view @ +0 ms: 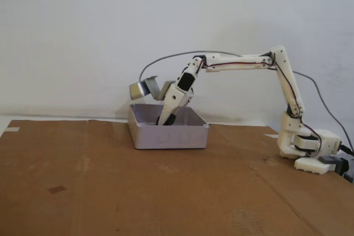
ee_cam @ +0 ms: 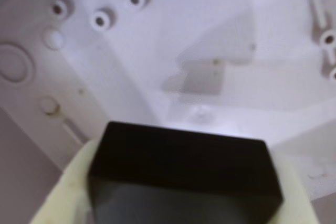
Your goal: Grasp a block and put it in the box.
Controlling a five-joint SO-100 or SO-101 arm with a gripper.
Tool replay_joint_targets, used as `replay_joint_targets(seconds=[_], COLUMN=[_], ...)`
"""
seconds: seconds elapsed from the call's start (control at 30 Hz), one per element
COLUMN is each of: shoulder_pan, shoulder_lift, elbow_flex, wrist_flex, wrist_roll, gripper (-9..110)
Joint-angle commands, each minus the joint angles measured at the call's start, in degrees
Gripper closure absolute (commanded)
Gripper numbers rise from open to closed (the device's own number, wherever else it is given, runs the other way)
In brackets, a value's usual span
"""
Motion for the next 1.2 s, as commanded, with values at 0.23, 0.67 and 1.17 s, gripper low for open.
replay_joint_targets(seconds=[0.23,0.67,1.17], shoulder_pan=[0.4,1.7,1.6], shoulder_lift=[3.0,3.0,3.0], elbow_flex=[0.5,0.7,0.7], wrist_flex=[-2.6,-2.9,-3.0], wrist_roll=[-0.7,-0.7,-0.6], gripper=[101,100,93])
